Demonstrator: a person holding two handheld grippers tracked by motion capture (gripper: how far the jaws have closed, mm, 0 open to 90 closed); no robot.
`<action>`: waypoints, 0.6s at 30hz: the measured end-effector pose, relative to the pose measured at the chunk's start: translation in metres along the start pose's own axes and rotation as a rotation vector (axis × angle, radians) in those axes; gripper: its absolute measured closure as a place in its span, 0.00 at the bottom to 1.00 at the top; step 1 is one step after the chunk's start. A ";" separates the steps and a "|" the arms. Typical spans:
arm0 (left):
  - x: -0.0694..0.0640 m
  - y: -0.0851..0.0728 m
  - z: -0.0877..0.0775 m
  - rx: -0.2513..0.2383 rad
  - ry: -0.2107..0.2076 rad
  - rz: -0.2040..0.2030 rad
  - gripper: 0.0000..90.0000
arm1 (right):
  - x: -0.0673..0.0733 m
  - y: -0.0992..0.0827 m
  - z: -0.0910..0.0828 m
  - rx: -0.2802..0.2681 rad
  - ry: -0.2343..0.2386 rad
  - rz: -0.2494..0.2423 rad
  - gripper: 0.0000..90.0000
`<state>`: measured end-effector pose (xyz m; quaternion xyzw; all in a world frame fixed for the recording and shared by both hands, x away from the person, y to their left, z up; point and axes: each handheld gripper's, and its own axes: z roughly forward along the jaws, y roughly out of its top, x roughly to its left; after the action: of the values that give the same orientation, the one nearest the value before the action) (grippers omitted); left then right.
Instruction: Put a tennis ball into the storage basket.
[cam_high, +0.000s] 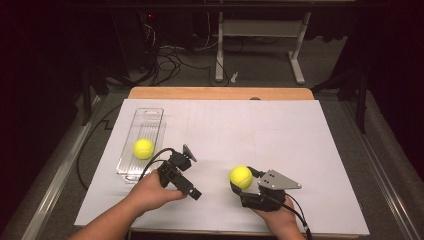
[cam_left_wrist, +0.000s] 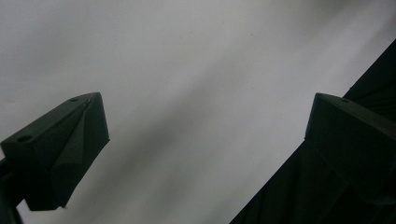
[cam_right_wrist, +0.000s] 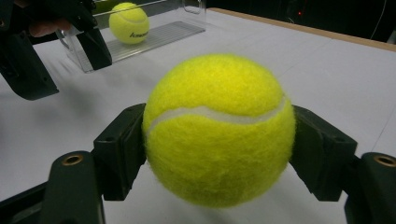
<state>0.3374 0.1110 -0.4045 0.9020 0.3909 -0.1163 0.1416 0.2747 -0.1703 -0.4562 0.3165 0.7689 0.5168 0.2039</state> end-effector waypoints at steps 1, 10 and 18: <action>0.000 0.000 -0.001 -0.003 0.000 0.001 0.01 | 0.000 0.000 0.000 0.000 0.001 -0.001 0.31; 0.002 0.007 -0.011 0.005 0.001 -0.009 0.01 | 0.001 0.000 0.002 0.002 0.007 -0.008 0.31; 0.001 0.018 -0.021 0.008 0.003 -0.009 0.01 | 0.001 0.000 0.003 0.007 0.008 -0.008 0.31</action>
<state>0.3534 0.1074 -0.3829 0.9010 0.3945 -0.1173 0.1367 0.2751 -0.1678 -0.4575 0.3123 0.7727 0.5145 0.2018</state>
